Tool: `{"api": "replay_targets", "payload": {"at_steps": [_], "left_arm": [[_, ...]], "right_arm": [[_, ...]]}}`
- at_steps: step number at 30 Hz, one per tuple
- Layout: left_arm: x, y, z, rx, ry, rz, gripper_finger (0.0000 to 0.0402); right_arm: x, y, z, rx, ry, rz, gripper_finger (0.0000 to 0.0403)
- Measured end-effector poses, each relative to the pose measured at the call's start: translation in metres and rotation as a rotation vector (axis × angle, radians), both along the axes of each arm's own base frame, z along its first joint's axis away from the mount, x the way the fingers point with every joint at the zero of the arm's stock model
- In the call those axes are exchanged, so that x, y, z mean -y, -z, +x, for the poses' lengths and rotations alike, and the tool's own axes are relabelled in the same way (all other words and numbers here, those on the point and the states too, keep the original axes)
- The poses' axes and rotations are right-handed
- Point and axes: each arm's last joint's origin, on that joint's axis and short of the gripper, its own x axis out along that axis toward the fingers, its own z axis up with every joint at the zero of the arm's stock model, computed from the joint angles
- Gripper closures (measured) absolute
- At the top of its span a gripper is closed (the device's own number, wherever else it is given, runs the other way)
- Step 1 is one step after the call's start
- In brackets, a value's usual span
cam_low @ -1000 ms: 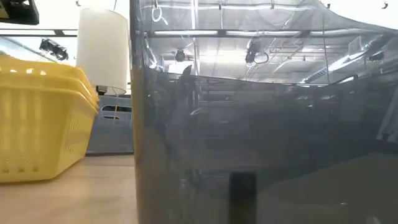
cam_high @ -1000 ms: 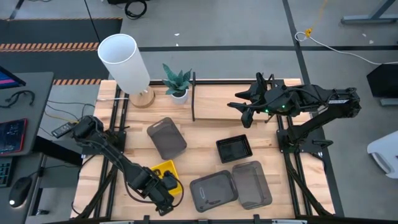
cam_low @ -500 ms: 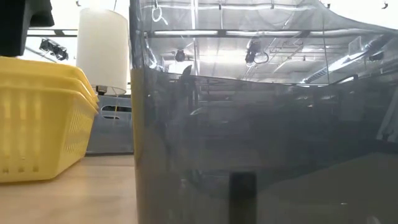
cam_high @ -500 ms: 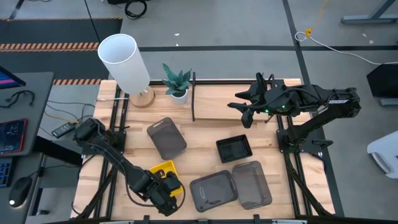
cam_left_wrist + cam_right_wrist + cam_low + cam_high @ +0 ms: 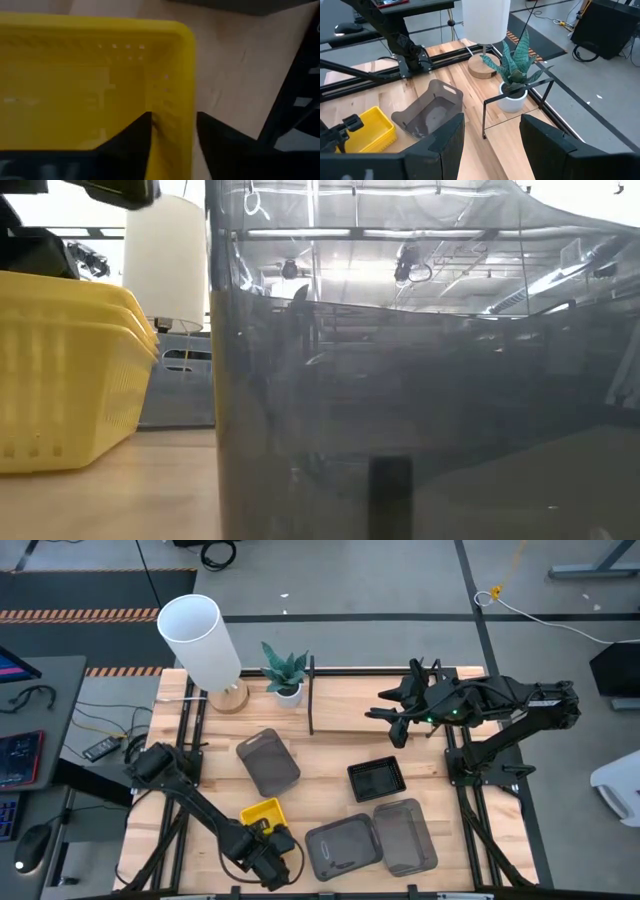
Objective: Stack baskets on shelf by color
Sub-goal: Put the stacked yellow bins on the shelf
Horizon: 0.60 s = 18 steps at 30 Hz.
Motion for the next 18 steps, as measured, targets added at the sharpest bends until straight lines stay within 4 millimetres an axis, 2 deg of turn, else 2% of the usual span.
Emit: {"api": "replay_targets", "payload": {"at_steps": [3,6,11,14,18], "left_arm": [[-0.004,-0.001,0.004,-0.058,0.004,-0.08,0.031],[-0.006,-0.015,0.011,-0.077,0.011,-0.144,0.0376],[-0.004,-0.055,0.021,-0.094,0.046,-0.149,0.0374],[-0.008,-0.091,0.024,-0.104,0.072,-0.132,0.0379],[-0.022,-0.139,0.029,-0.068,0.104,-0.098,0.0384]], "right_arm": [[0.0,0.0,0.0,-0.006,-0.008,-0.017,0.0206],[0.002,-0.001,0.001,-0.008,-0.011,-0.04,0.0206],[0.009,-0.005,0.003,0.013,-0.002,-0.078,0.0206],[0.012,-0.008,0.005,0.037,0.001,-0.102,0.0206],[0.015,-0.01,0.006,0.052,0.005,-0.12,0.0206]]}}
